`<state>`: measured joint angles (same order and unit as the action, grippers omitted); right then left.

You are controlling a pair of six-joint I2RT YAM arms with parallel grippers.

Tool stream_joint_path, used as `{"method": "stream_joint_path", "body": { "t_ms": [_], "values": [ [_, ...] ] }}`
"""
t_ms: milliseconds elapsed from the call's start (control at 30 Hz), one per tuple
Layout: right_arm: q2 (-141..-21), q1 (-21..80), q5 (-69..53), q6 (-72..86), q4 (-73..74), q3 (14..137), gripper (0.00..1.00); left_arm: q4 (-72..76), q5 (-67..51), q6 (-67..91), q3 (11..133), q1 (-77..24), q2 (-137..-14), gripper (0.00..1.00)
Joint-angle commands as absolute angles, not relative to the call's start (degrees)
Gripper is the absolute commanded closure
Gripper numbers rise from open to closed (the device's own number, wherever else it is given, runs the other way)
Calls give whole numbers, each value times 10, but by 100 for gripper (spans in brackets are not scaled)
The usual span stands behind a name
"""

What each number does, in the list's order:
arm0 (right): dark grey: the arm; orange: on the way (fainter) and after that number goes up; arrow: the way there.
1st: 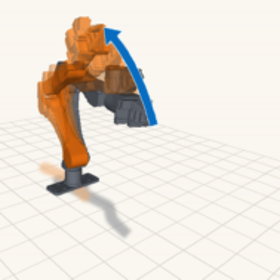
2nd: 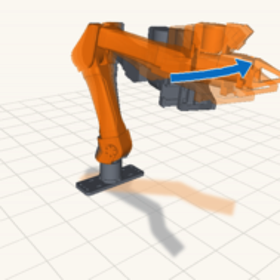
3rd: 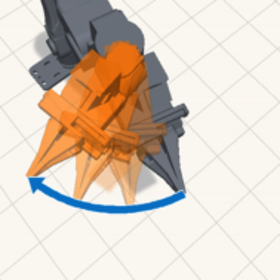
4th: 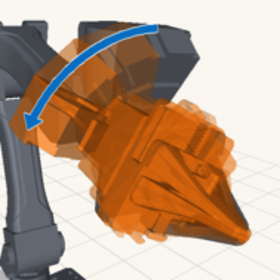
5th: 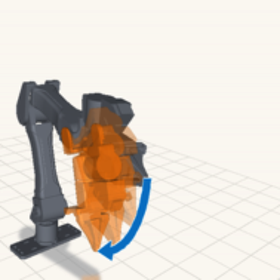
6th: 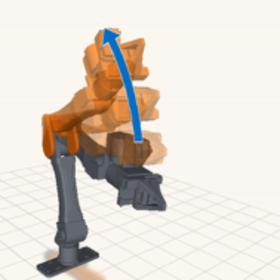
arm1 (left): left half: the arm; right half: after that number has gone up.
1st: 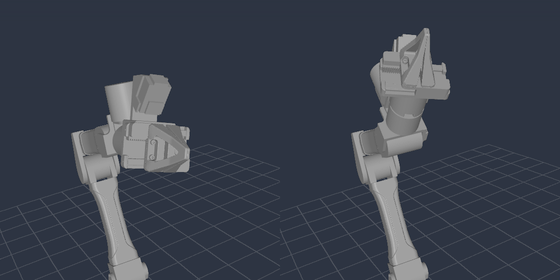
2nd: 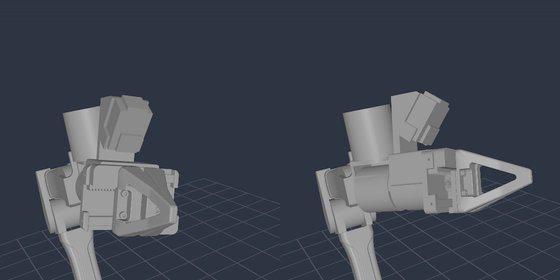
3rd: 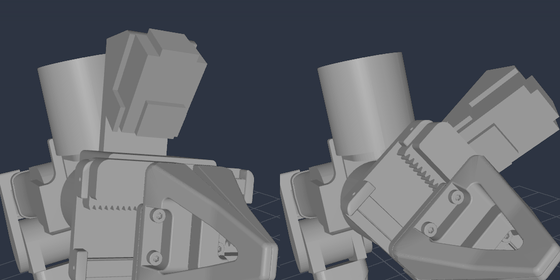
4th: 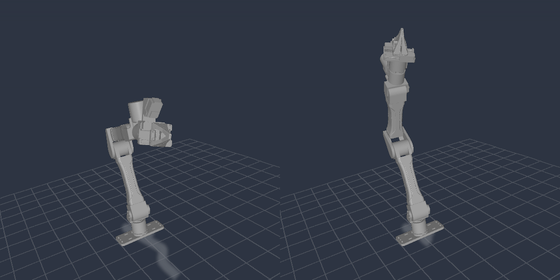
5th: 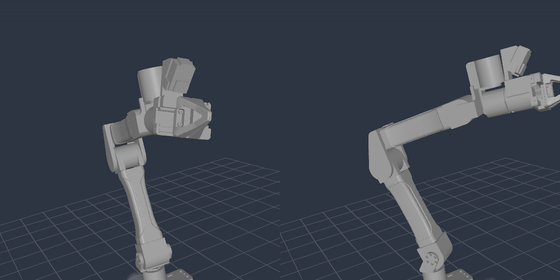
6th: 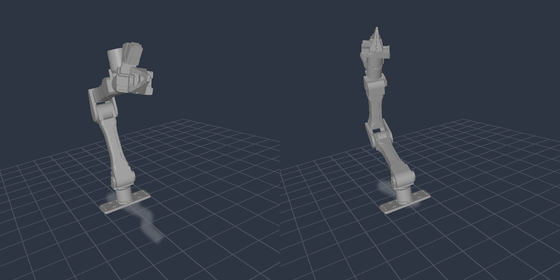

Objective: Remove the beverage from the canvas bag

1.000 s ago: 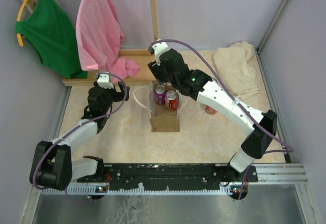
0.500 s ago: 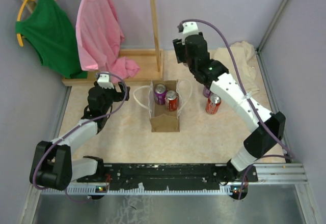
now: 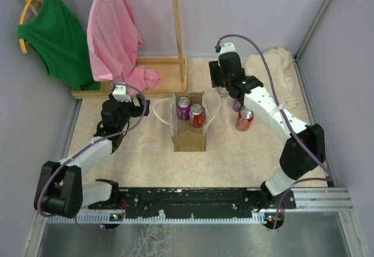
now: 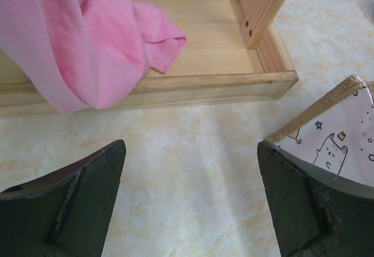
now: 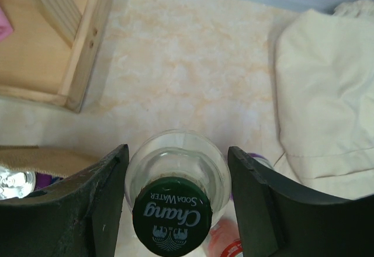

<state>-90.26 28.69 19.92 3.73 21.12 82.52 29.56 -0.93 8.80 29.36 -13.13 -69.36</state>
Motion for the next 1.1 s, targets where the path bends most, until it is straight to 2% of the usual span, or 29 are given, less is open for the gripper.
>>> {"method": "stream_joint_path", "body": {
  "t_ms": [0,333,1067],
  "values": [
    [-893,284,172,64,140,814,100,310,-18,88,307,-134,-699,0],
    [-929,276,151,89,143,779,100,307,-23,89,312,-134,-705,0],
    [-939,264,164,104,14,679,100,304,-19,88,307,-136,-699,0]
  ]
}}
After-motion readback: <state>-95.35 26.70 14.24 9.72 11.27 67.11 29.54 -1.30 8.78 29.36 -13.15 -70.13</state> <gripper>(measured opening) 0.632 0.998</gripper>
